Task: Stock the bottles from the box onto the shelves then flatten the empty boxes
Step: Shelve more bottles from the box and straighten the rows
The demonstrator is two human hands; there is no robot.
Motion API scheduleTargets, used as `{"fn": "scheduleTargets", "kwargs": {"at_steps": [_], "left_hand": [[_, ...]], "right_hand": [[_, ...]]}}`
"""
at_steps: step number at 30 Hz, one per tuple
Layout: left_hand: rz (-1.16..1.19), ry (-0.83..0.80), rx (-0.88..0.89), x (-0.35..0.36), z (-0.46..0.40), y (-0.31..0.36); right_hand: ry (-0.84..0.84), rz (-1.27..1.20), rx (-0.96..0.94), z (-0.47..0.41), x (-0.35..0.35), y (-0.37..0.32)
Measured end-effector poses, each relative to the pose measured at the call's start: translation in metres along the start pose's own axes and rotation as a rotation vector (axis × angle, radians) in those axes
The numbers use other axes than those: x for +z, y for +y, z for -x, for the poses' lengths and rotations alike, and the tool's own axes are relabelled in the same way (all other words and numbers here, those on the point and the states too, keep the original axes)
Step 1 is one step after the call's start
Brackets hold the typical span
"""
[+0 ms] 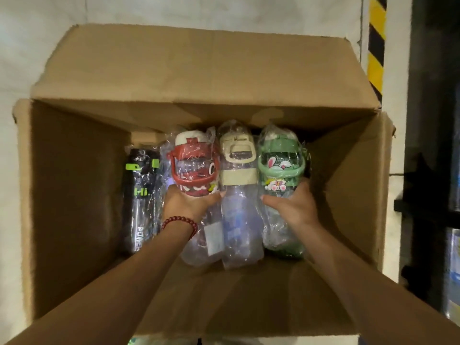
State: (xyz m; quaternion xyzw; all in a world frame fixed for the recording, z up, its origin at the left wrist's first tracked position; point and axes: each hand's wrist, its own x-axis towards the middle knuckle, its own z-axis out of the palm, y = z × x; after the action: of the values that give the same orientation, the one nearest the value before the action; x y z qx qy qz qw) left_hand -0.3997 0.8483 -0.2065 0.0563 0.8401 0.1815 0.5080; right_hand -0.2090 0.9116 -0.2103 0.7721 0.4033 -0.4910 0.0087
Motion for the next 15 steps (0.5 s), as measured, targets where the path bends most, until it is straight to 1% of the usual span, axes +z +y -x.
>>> {"fn": "scheduleTargets", "kwargs": {"at_steps": [2, 5, 7, 11, 15], "left_hand": [[0.019, -0.043, -0.003, -0.005, 0.004, 0.000], [0.157, -0.099, -0.042, -0.018, 0.017, 0.001], [0.190, -0.099, -0.070, -0.033, 0.033, 0.002], [0.234, -0.063, -0.056, -0.072, 0.085, 0.013], [0.300, -0.070, 0.020, -0.113, 0.155, 0.046]], "right_hand": [[0.002, -0.036, 0.016, 0.003, 0.000, -0.001], [-0.005, -0.067, 0.071, 0.020, -0.001, -0.002], [-0.008, -0.119, 0.096, 0.040, -0.005, -0.004], [-0.054, -0.235, 0.115, 0.097, -0.028, -0.016], [-0.082, -0.294, 0.063, 0.169, -0.068, -0.045]]}}
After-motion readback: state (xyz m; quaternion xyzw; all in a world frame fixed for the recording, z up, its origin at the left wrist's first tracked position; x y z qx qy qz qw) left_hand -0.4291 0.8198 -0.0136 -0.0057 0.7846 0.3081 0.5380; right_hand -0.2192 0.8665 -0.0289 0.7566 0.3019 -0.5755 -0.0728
